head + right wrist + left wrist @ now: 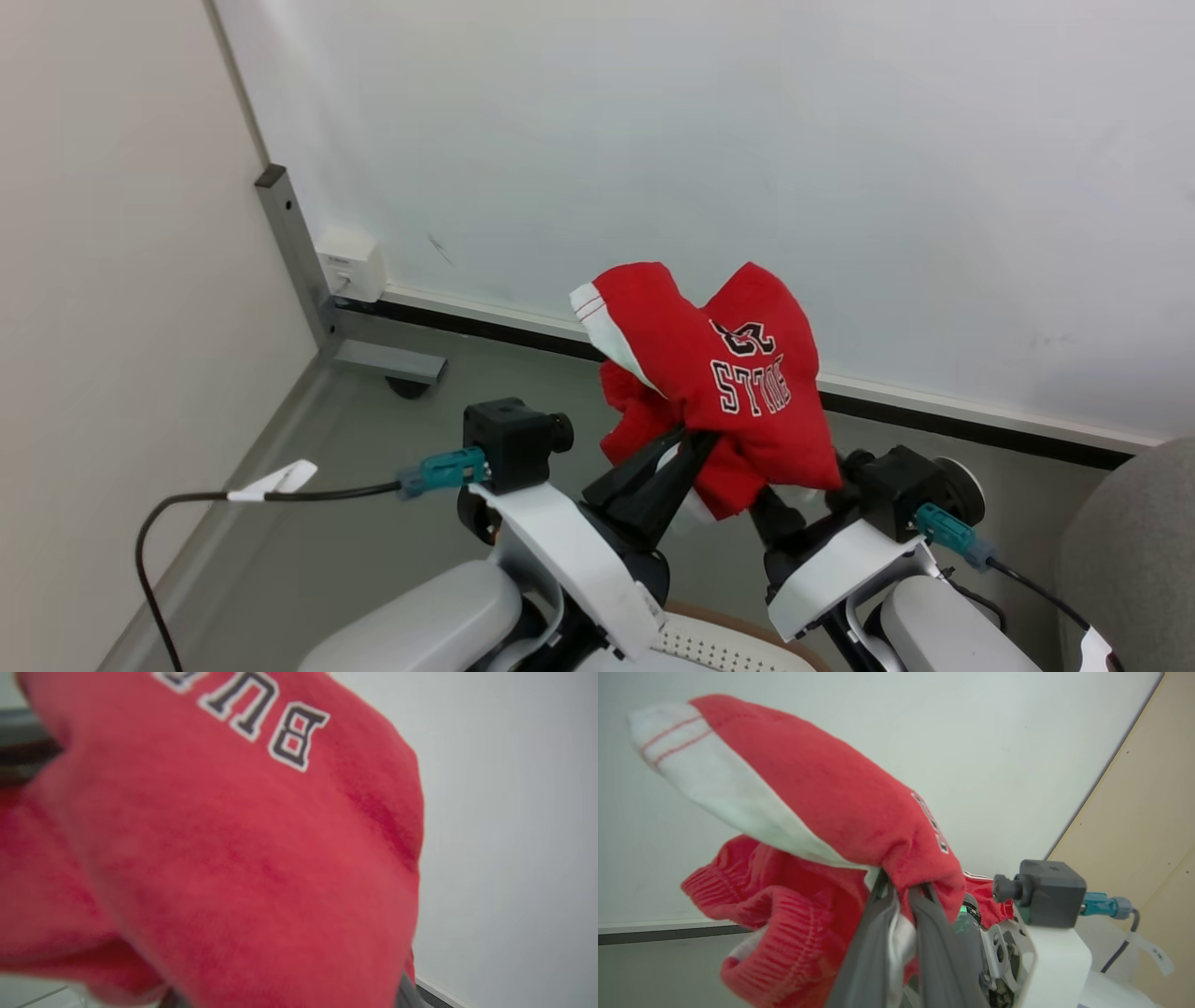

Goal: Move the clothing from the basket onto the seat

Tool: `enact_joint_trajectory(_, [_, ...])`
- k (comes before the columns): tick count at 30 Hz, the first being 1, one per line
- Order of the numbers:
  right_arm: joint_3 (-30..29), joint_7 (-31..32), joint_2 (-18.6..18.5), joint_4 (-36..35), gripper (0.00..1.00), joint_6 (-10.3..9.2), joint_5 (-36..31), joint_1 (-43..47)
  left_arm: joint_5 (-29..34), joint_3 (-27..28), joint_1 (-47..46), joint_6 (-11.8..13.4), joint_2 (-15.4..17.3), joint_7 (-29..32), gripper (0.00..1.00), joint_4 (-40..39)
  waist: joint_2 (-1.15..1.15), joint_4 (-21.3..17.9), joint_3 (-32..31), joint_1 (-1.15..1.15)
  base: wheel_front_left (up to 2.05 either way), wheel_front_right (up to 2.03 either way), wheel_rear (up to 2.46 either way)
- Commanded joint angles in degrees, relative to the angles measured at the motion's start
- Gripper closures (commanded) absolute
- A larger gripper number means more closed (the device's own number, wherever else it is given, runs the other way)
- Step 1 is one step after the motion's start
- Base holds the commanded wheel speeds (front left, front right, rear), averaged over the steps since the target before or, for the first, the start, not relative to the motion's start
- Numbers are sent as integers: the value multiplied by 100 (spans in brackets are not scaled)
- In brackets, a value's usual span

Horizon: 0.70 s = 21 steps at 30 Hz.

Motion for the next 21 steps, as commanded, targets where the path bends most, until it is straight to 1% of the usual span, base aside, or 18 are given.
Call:
enact_joint_trajectory(1, [21, -34, 4, 36, 100, -13, 79, -74, -25, 11, 83, -6, 30, -6, 100, 30, 0, 37, -25, 0, 0, 0, 0])
enact_joint_trajectory(5, [87, -51, 5, 16, 100, -13, 179, -40, -51, 41, 125, 28, 86, -18, 100, 50, 0, 19, -26, 0, 0, 0, 0])
enact_joint_trajectory(10, [135, -49, -48, -32, 100, -13, 355, 66, -78, 82, 177, 59, 130, -48, 100, 74, 0, -97, 20, 0, 0, 0, 0])
enact_joint_trajectory(17, [37, -50, -101, -219, 100, -13, 489, 190, -87, 68, 196, 61, 142, -30, 100, 83, 0, -291, 93, 0, 0, 0, 0])
enact_joint_trajectory(20, [-59, -50, -149, -319, 100, -13, 528, 293, -104, 72, 221, 107, 163, 7, 100, 95, 0, -417, 144, 0, 0, 0, 0])
enact_joint_trajectory(21, [-100, -50, -163, -343, 100, -13, 552, 300, -108, 67, 233, 131, 165, 22, 82, 99, 0, -470, 166, 0, 0, 0, 0])
